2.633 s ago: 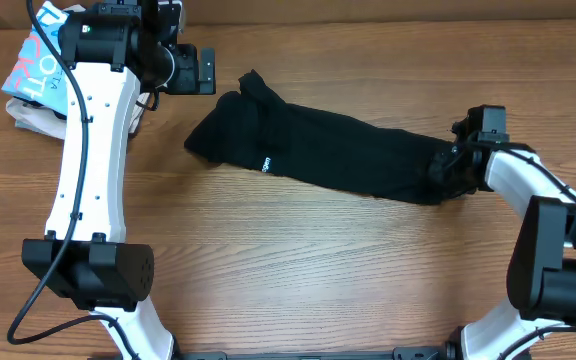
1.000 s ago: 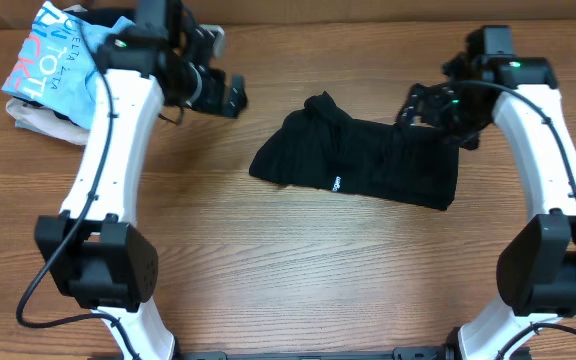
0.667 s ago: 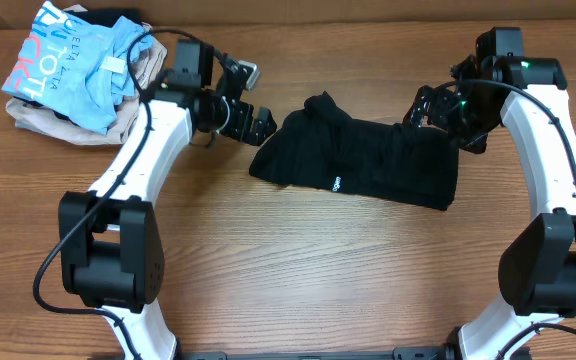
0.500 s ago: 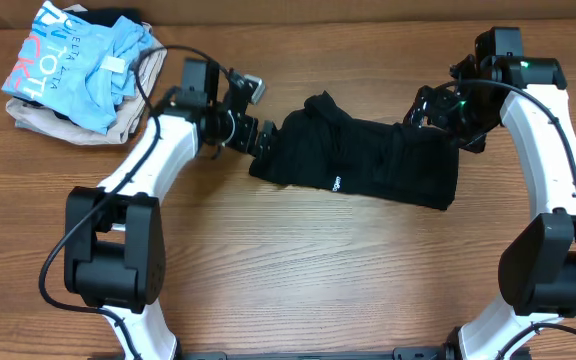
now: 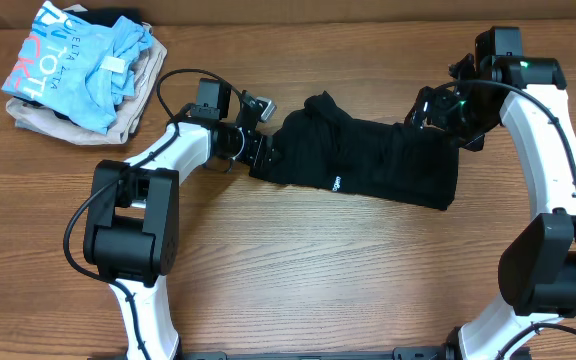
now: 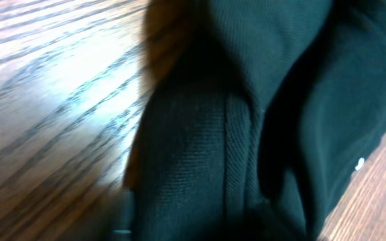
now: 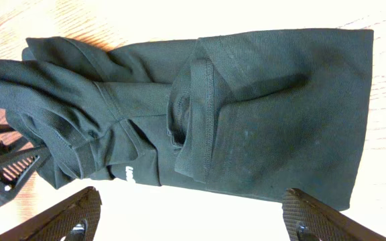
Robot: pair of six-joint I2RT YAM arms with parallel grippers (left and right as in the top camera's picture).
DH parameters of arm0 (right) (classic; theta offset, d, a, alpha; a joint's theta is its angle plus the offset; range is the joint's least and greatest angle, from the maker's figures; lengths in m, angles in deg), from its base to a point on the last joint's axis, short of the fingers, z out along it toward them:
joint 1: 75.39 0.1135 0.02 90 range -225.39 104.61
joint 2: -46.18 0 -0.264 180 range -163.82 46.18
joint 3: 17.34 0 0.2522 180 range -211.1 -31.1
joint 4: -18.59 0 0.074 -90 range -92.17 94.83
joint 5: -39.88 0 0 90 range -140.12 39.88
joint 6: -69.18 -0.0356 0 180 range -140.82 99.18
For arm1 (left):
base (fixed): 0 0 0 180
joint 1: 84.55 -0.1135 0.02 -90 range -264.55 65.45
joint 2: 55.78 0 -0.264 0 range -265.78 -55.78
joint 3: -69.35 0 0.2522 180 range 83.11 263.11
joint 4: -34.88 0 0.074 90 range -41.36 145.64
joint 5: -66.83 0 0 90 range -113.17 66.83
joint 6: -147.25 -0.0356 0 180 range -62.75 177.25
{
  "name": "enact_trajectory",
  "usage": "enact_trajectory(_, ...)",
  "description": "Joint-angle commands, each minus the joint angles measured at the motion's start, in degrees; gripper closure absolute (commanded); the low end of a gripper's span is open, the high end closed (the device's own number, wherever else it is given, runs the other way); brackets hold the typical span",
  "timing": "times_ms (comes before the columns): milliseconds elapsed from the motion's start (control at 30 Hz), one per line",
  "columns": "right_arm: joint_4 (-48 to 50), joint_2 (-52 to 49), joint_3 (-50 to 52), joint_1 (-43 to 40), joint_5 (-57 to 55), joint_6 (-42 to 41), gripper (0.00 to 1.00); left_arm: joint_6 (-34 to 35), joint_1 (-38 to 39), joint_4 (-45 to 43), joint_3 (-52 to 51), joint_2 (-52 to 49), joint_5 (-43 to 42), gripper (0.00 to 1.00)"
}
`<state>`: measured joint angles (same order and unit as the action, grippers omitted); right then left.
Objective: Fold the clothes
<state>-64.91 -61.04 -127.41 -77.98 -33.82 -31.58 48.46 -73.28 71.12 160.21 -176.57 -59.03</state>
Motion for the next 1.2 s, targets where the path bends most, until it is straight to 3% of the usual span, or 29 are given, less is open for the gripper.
enact_trajectory(0, 0.7, 0.5, -1.2, 0.3, 0.6, 0.2, 0.14, 1.1, 0.3, -0.1, -0.1, -0.7, -2.0, 0.78)
enact_trajectory(67, 1.4, 0.5, -1.2, 0.4, 1.2, 0.3, 0.23, 3.0, -0.1, 0.2, 0.2, -0.7, -2.0, 0.96)
enact_trajectory(267, 4.6, 0.5, 0.4, 1.9, 1.4, -0.8, 0.53, 5.1, -3.7, 14.5, 9.6, 0.2, -2.1, 0.96)
enact_trajectory(300, 5.9, 0.5, 2.3, 2.6, 1.4, -1.6, 0.69, 5.1, -4.9, 21.8, 15.1, 0.5, -1.0, 0.96)
enact_trajectory(400, 8.7, 0.5, 5.7, 3.2, 1.6, -2.5, 0.86, 4.0, -6.3, 34.5, 24.5, 0.7, 2.6, 0.96)
enact_trajectory(433, 10.0, 0.5, 7.2, 3.2, 1.9, -3.1, 0.96, 3.3, -6.4, 38.4, 27.6, 0.7, 4.1, 0.96)
enact_trajectory(633, 20.5, 0.3, 18.5, 3.3, 9.1, -3.2, 0.96, 0.6, -5.2, 53.4, 40.4, 0.7, 12.4, 0.96)
enact_trajectory(900, 33.9, -0.2, 28.8, 6.9, 13.3, -7.6, 0.96, 0.0, -1.4, 54.8, 42.9, 0.7, 15.5, 0.96)
enact_trajectory(1167, 38.0, -8.5, 29.9, 9.6, 10.4, -10.7, 0.96, 2.4, 1.0, 57.1, 49.3, 0.7, 15.2, 0.96)
